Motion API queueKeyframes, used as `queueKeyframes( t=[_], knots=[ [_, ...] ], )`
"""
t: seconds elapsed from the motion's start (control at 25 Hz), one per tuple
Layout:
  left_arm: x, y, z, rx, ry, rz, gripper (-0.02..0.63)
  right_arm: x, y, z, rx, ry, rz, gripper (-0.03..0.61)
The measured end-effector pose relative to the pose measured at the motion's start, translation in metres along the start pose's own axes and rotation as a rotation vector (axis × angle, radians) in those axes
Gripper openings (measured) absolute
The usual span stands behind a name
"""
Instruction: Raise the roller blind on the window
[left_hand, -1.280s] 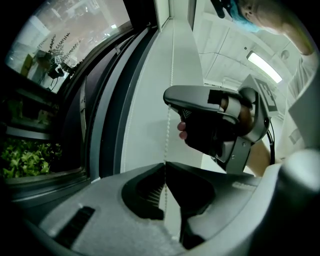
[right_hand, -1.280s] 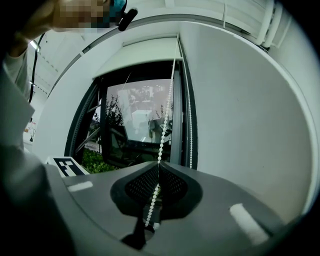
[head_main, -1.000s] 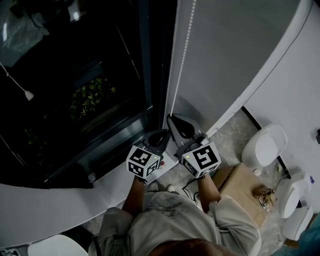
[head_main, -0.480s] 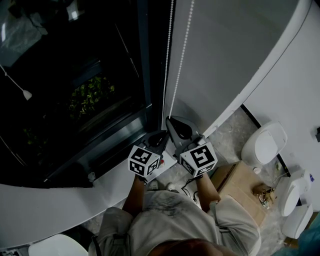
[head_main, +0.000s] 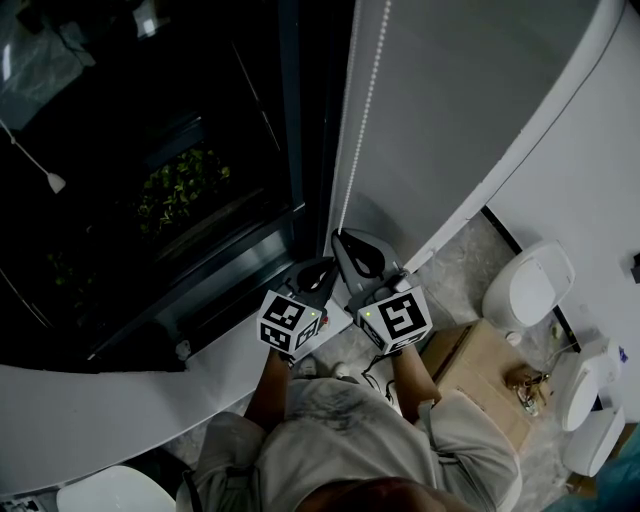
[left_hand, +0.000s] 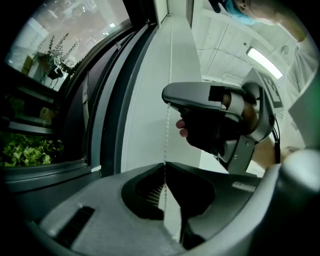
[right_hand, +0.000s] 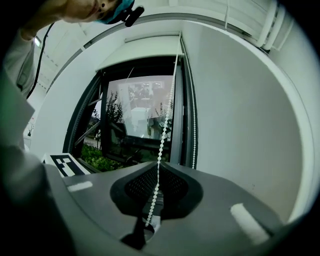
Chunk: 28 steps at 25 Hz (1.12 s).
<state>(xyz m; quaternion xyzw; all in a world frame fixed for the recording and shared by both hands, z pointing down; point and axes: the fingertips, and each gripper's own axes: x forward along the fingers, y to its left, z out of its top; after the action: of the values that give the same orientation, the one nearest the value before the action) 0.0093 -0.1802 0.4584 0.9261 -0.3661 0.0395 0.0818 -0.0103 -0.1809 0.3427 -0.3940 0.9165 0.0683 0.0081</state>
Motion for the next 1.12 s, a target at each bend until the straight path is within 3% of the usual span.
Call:
queueKeyframes(
  t=[0.4,0.68,0.92,1.12],
  knots=[
    [-0.003,0.003,0.002,0.017,-0.015,0.022,0.02,0.0,0.003,0.01,-0.09,-0.046,-0.019,0.021],
    [-0.005,0.004,0.006,0.023,-0.026,0.032,0.021,-0.001,0.003,0.005,-0.103,-0.023,-0.034,0.032],
    [-0.014,0.012,0.019,0.043,-0.072,0.077,0.086,-0.008,-0.007,0.008,-0.125,-0.036,-0.076,0.064],
    [-0.03,0.022,0.036,0.048,-0.126,0.121,0.067,-0.022,-0.015,0.002,-0.103,-0.037,-0.118,0.07]
  ],
)
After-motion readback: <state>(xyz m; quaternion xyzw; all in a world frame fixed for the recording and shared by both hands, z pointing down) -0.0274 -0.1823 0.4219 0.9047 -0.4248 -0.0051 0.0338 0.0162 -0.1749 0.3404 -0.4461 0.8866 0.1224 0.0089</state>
